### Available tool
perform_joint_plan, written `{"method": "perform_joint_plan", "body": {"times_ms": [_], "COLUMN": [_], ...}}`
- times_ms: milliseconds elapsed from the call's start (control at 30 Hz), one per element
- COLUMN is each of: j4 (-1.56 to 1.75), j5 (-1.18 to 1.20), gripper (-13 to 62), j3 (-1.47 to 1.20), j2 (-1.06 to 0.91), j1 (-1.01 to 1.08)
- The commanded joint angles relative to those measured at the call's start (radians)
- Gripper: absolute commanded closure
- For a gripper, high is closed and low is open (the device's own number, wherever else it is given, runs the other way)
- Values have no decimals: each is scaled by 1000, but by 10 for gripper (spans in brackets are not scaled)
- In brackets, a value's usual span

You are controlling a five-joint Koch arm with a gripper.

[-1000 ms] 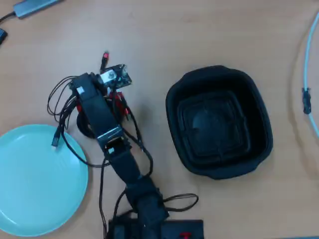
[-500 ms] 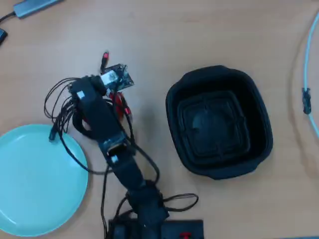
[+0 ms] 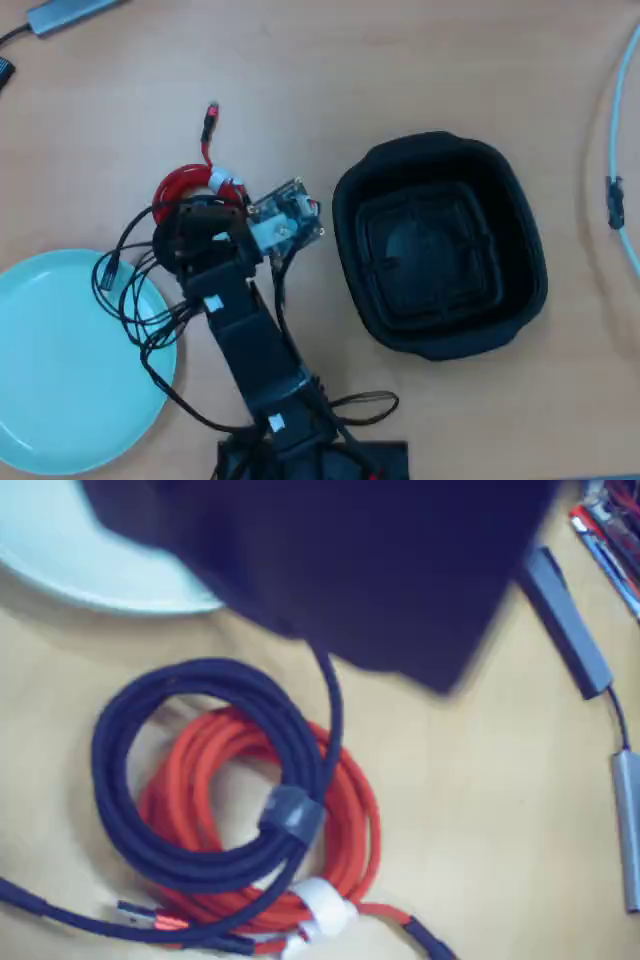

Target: Put a black charging cable in a black bowl and put a red charging cable in a green bowl

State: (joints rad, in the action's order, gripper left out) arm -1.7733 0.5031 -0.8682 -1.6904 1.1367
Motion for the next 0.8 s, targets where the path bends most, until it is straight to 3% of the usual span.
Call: {"method": "perform_joint_plan", "body": {"times_ms": [0,300,367,567,667,767], "j4": [-32,38,58,75,77,89], "j5": [5,-9,-2,-2,-8,-6], "gripper": [565,544,488,221,149,125], "j3": [18,41,43,29,20,34], "j2": [-37,241,293,331,379,460], "j1": [-5,-35,-41,-48,-51,-80]}}
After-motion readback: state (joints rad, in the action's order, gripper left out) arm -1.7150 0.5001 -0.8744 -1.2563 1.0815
